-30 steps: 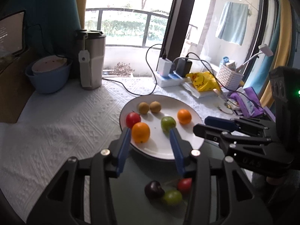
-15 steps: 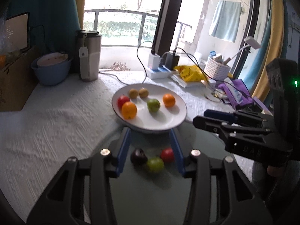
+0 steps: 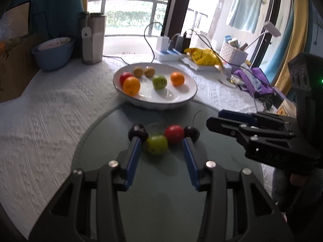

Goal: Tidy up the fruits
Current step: 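Move both open grippers toward the remaining plums and tomato on the mat, then grasp the green plum with the left gripper while the right gripper grasps a dark plum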

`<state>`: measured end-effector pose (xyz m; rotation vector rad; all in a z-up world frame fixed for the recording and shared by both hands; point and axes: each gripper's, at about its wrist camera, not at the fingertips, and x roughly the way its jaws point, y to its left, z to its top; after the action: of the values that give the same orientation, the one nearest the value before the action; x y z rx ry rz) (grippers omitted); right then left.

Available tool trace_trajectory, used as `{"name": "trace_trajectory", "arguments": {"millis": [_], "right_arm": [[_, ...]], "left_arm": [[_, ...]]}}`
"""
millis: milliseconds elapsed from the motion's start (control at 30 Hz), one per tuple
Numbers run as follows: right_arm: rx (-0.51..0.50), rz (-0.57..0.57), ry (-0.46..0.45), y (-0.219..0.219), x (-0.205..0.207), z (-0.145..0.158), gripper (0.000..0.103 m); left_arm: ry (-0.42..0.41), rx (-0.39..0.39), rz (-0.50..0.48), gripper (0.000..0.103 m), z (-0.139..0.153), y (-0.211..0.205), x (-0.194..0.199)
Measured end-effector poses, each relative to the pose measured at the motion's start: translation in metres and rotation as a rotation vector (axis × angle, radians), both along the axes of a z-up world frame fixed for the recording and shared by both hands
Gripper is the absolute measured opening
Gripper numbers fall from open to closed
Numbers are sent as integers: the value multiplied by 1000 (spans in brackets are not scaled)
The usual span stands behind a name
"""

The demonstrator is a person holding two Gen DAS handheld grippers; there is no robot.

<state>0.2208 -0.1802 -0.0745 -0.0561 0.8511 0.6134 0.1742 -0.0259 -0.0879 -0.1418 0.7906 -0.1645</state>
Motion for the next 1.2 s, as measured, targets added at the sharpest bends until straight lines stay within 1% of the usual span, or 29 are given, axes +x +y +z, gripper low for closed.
{"name": "trace_trajectory", "arguments": {"millis": [233, 333, 700, 933, 967, 1000, 1133, 1200], "right_arm": [[20, 22, 23, -2, 6, -8, 37], [19, 43, 37, 2, 10, -12, 37], [20, 80, 78, 10, 16, -23, 37], [32, 88, 94, 13, 18, -26, 37], [34, 89, 98, 13, 18, -26, 37], [37, 93, 102, 13, 18, -26, 37], [27, 104, 104, 16, 16, -27, 37], [10, 109, 102, 20, 15, -29, 37]], "left_arm": [[45, 33, 1, 45, -12, -6, 10], [63, 35, 5, 45, -18, -5, 15], [92, 60, 27, 45, -26, -7, 27], [90, 76, 8, 44, -27, -10, 27], [89, 74, 4, 43, -27, -10, 27], [88, 74, -1, 39, -27, -11, 27], [79, 90, -4, 29, -27, -12, 25], [75, 91, 1, 28, -27, -11, 24]]}}
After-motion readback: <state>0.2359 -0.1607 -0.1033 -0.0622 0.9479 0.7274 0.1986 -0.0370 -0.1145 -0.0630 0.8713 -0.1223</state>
